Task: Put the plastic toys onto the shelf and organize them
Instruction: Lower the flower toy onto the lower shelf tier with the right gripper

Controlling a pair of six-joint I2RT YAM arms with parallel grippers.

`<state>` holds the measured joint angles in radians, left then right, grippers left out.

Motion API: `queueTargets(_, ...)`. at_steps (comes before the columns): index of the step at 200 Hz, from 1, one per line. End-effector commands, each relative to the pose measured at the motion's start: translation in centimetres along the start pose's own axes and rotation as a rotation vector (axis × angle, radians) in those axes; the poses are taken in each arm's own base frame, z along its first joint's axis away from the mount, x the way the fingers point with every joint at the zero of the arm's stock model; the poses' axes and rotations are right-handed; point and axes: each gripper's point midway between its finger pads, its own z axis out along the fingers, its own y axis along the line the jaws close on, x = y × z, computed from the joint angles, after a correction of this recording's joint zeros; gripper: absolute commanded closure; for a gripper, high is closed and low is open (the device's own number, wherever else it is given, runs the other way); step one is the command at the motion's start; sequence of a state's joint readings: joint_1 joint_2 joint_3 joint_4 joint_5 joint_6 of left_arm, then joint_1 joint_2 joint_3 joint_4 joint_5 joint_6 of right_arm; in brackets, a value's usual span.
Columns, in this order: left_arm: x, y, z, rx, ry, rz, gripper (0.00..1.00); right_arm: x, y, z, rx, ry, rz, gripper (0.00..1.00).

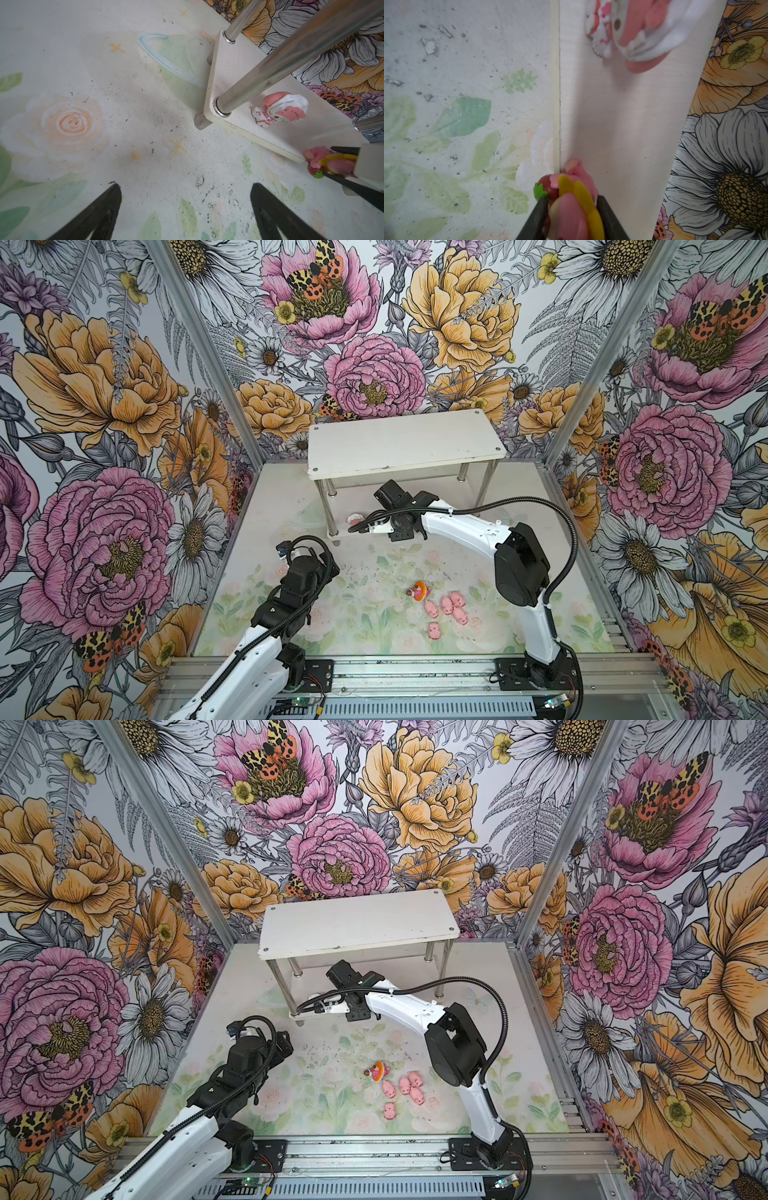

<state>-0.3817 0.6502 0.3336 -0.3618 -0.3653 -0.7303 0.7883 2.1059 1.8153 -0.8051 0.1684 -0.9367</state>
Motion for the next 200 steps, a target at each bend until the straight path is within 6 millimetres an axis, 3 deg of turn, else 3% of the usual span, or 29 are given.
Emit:
queueTargets(1, -1.1, -1.1, -0.4, 0.038, -0.020, -0.026, 0.01, 1.6, -3.3, -1.4, 0.104, 0.035, 0.036, 1.00)
queueTargets(104, -1.3, -1.2, -0.4, 0.044, -0.026, -0.031, 0.01, 1.9, -4.0, -3.1, 0.140, 0.041, 0.040, 1.00)
queueTargets(200, -1.3, -1.2, -0.3, 0.038, -0.026, -0.029, 0.01, 1.1, -2.7, -0.9, 0.079, 0.016, 0.040, 1.00)
